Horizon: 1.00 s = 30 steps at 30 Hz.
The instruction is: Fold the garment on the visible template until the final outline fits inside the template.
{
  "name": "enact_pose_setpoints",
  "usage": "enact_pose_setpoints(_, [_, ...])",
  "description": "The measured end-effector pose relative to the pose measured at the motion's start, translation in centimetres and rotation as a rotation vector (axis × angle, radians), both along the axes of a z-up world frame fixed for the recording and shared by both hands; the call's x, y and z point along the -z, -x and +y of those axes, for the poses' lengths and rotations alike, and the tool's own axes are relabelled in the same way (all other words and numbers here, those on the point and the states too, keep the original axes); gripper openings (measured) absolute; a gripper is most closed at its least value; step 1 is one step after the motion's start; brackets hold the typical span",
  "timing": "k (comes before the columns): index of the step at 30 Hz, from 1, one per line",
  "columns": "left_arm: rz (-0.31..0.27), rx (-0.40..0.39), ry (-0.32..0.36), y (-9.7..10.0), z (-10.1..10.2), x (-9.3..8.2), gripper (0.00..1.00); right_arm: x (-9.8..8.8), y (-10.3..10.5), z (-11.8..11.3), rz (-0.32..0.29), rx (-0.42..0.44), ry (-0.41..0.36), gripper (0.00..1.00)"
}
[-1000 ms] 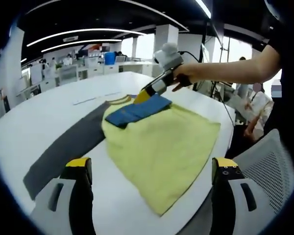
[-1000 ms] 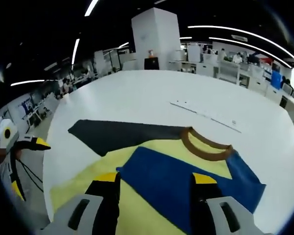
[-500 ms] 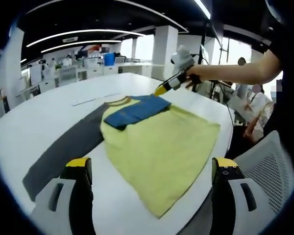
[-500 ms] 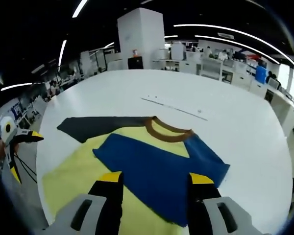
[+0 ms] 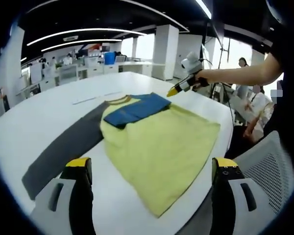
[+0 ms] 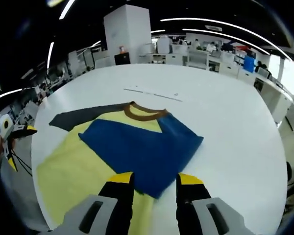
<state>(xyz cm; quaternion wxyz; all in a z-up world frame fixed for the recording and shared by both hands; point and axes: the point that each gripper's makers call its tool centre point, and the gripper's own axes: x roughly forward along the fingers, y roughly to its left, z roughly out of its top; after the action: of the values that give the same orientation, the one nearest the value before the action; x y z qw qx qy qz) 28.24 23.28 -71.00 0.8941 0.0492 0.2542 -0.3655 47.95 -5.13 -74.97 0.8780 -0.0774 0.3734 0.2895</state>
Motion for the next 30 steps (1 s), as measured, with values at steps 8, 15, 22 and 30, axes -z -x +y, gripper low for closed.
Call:
enact_pose_setpoints(8, [0.004,0.001,-0.004,0.1,0.0,0.0,0.99,1.3,0.6,-1.5,0.026,0.012,0.031,0.19])
enact_pose_setpoints(15, [0.003,0.004,-0.006,0.0,0.0,0.0,0.99,2.9,1.5,-2.3,0.059,0.018,0.051,0.15])
enact_pose_setpoints(22, [0.006,0.005,-0.013,0.0,0.1,0.2,0.99,3.6,1.9,-2.2,0.073,0.016,0.051,0.14])
enact_pose_setpoints(30, [0.006,0.004,-0.022,0.0,0.4,0.2,0.99,4.3,1.7,-1.3,0.076,0.014,0.034,0.1])
